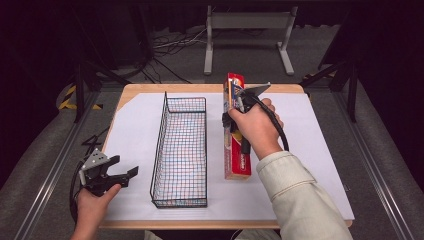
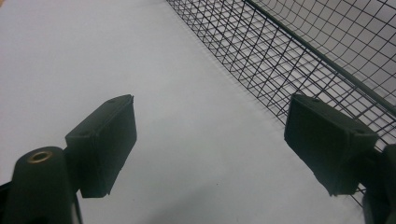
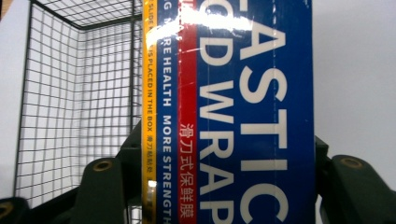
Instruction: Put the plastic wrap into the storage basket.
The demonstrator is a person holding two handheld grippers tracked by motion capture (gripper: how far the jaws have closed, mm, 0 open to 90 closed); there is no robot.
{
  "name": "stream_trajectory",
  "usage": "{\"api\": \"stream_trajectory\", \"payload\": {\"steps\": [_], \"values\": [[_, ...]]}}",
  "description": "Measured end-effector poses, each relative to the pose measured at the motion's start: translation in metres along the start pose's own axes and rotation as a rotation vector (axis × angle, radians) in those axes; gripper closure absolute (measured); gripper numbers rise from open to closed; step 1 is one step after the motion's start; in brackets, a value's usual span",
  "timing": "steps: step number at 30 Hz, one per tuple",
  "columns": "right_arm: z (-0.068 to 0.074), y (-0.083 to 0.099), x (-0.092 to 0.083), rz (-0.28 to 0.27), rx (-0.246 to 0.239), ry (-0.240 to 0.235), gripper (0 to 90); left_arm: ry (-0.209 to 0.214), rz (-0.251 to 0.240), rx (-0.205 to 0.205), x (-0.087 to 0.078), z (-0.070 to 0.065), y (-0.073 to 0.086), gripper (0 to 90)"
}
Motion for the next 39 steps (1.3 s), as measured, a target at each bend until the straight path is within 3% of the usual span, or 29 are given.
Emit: {"api": "stream_trajectory", "payload": {"steps": [7, 19, 33, 39], "values": [[0.019, 0.001, -0.005, 0.002, -0.009, -0.008, 40.4, 0.001, 0.000, 0.002, 0.000, 0.000, 0.000, 17.6], [0.063, 0.001, -0.021, 0.006, -0.030, -0.072, 40.4, 0.005, -0.007, -0.002, -0.002, 0.000, 0.000, 17.6], [0.097, 0.007, -0.018, 0.029, -0.044, -0.136, 40.3, 0.004, -0.011, -0.001, -0.002, 0.001, 0.000, 17.6], [0.106, 0.010, -0.013, 0.022, -0.040, -0.132, 40.3, 0.004, -0.014, -0.006, -0.002, 0.001, 0.000, 17.5]]}}
Point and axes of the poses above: each handheld gripper's, and its own axes: x roughly forward along the jaws, y roughly out of its underside, z roughly to its left, the point moved 2 cm from there along x, roughly forward along the jaws, and after that the axes turned 12 degrees about y, right-handed, at the moved point
